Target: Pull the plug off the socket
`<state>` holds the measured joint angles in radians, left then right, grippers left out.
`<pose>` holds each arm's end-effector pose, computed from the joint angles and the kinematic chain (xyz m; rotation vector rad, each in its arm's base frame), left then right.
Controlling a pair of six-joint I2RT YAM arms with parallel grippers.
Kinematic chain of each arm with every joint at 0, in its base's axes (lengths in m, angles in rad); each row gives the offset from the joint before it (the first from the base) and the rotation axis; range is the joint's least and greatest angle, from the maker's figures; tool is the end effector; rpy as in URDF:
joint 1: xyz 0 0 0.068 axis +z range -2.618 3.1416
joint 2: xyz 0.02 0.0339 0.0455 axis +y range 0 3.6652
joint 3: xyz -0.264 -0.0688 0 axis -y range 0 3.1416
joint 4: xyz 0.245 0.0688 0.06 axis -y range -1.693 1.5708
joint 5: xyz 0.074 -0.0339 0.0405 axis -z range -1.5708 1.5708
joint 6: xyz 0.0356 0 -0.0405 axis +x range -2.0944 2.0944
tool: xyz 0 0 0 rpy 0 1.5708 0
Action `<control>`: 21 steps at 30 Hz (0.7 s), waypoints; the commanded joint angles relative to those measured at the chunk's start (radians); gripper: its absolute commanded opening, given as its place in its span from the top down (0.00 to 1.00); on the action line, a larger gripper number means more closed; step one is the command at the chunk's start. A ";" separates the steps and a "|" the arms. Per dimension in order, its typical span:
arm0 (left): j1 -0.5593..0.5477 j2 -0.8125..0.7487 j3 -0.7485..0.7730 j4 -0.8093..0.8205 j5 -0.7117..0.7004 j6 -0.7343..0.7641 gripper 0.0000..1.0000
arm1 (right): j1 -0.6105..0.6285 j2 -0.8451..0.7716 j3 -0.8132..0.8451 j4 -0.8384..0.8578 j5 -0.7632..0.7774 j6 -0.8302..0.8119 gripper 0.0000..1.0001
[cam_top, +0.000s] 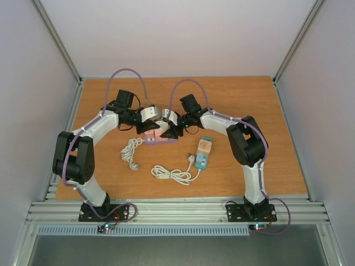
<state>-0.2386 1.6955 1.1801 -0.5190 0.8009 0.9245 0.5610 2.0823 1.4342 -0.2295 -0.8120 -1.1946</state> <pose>0.3302 -0.1066 0.2220 1.4826 1.7697 -0.7023 0.3620 0.2579 0.1679 -1.8878 1.1289 0.6433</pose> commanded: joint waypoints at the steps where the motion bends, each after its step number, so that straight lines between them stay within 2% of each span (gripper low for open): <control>1: -0.003 -0.014 0.003 -0.051 0.069 -0.005 0.86 | 0.015 -0.029 -0.035 0.013 -0.050 0.012 0.39; 9: -0.003 -0.062 -0.063 0.039 0.127 -0.064 0.90 | 0.032 -0.039 -0.117 0.059 -0.010 0.001 0.42; 21: -0.001 -0.077 -0.060 0.036 0.160 -0.087 0.96 | 0.031 -0.014 -0.148 0.067 0.048 -0.023 0.44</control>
<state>-0.2340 1.6630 1.1286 -0.4999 0.8406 0.8688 0.5713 2.0407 1.3277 -0.1192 -0.8135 -1.1984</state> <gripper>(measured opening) 0.188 0.665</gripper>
